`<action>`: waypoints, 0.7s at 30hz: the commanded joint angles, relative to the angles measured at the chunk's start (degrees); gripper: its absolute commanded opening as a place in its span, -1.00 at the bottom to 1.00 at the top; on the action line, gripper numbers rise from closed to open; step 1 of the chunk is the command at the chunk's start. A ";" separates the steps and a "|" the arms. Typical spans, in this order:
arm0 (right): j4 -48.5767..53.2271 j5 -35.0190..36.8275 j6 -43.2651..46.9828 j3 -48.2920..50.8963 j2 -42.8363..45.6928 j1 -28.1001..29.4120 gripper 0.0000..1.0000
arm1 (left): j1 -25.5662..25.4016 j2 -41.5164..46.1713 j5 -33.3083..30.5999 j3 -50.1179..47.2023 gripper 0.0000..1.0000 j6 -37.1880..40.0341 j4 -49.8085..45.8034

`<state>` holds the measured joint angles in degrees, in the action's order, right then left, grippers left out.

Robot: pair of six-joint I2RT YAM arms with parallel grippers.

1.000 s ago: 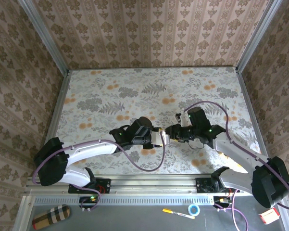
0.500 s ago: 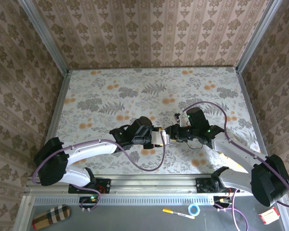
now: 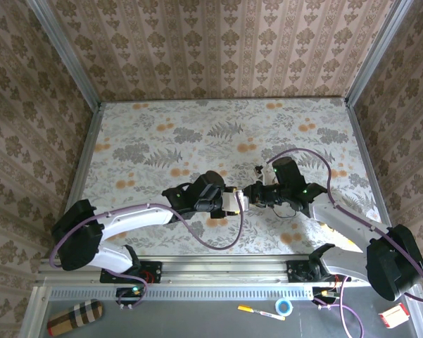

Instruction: Unlock with the key

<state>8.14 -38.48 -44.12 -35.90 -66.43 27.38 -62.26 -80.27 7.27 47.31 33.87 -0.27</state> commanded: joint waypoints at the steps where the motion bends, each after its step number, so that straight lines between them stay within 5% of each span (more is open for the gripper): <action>1: 1.84 -0.97 -1.04 -2.19 0.05 0.40 -1.00 | 0.01 3.17 -0.94 -0.98 0.19 -4.75 11.62; 6: 3.60 -0.09 0.19 -2.84 0.90 -0.47 -1.00 | 2.97 10.34 -5.34 -5.42 0.70 -17.40 14.40; 12: 4.25 1.30 2.38 -3.74 2.01 -1.54 -1.00 | 7.21 21.85 -9.46 -7.76 0.96 -41.12 5.37; 18: 2.93 1.83 4.99 -4.80 2.34 -1.54 -1.00 | 15.39 25.18 1.83 -8.91 0.88 -73.13 -1.26; 21: 1.56 2.36 6.20 -4.81 3.18 -1.54 -1.00 | 16.16 24.74 6.29 -11.63 0.78 -86.14 2.88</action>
<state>12.47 -36.40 -40.62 -38.30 -65.67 26.02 -46.70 -55.02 6.39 38.79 -30.02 2.94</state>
